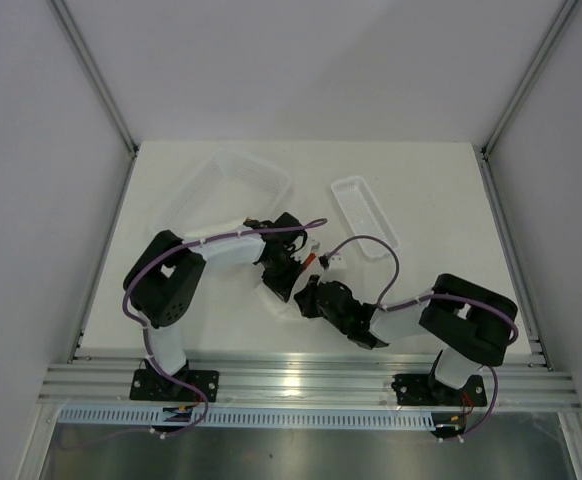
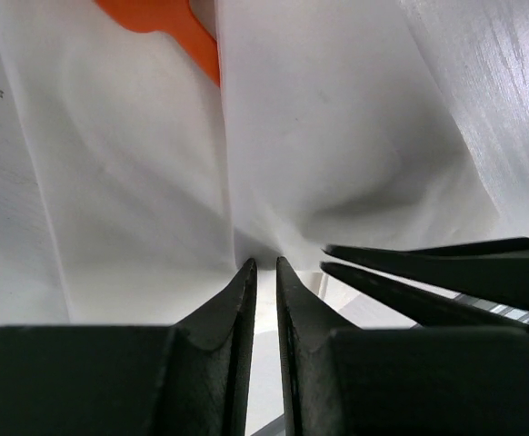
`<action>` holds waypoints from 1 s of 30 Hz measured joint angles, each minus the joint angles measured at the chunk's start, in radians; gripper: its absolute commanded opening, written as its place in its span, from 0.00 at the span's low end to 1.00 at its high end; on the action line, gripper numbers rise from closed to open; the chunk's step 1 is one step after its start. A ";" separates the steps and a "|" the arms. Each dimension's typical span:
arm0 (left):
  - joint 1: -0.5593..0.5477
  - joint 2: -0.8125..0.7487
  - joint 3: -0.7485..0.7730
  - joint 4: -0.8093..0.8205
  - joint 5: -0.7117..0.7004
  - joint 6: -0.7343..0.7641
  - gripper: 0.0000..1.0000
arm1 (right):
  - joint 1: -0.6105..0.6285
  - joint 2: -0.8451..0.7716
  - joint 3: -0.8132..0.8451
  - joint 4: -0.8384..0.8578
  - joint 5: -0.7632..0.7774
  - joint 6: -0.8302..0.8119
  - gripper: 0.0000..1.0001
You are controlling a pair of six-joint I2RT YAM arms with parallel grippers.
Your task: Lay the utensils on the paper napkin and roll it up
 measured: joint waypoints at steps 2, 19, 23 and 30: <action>0.000 0.000 0.000 0.000 0.000 0.000 0.18 | 0.002 -0.034 -0.002 -0.030 0.000 -0.013 0.08; 0.000 0.000 0.000 0.000 -0.001 0.000 0.19 | 0.001 -0.198 -0.181 -0.066 -0.057 -0.004 0.00; 0.000 0.000 0.000 0.000 -0.001 0.000 0.20 | 0.001 -0.193 -0.185 -0.054 -0.066 0.010 0.00; 0.000 0.000 0.000 0.000 -0.002 0.000 0.20 | 0.000 -0.187 -0.234 0.027 -0.068 0.048 0.00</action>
